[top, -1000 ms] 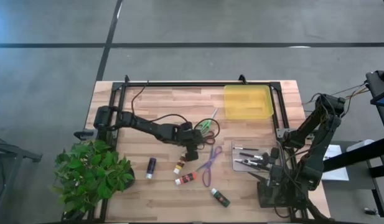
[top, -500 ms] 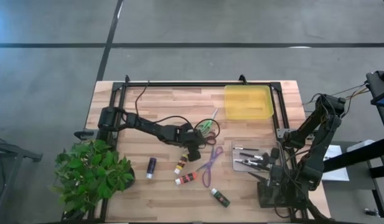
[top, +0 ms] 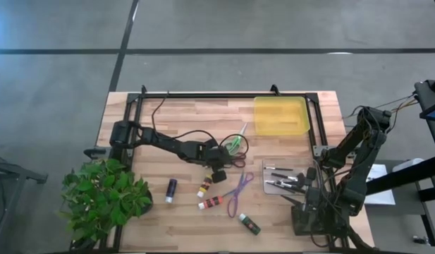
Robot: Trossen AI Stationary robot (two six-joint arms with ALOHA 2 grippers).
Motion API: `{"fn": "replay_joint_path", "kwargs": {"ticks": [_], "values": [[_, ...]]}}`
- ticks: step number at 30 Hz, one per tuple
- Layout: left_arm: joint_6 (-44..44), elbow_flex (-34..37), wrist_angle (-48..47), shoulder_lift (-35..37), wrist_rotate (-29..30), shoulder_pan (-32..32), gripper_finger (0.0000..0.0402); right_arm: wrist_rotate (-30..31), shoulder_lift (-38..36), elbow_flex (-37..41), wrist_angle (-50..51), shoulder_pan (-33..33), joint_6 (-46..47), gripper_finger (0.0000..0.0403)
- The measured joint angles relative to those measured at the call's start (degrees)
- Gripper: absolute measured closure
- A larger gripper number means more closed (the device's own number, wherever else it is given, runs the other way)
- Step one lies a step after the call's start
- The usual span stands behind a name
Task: Pick & Place Paint Supplies
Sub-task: Put the black scissors into the yellow bin
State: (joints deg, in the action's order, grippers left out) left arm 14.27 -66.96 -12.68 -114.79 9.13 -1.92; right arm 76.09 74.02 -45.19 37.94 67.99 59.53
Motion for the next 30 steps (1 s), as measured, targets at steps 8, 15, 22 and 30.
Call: {"fn": "replay_joint_path", "kwargs": {"ticks": [8,15,22,30], "values": [[-1.7,0.1,1.7,4.4,-0.1,0.0,0.0359,0.0,0.0,0.0,0.0,0.0,0.0,0.0184],[-2.8,-0.1,5.1,6.4,-1.1,-0.1,0.0359,0.0,0.0,0.0,-0.2,0.0,-0.3,0.0184],[-4.5,-0.3,12.8,7.2,-4.9,-0.1,0.0359,0.0,0.0,0.2,-0.2,0.0,-0.3,0.0184],[-7.0,-3.1,13.8,7.2,-6.0,-0.2,0.0359,0.4,0.0,0.2,-0.7,0.0,-1.2,0.0184]]}}
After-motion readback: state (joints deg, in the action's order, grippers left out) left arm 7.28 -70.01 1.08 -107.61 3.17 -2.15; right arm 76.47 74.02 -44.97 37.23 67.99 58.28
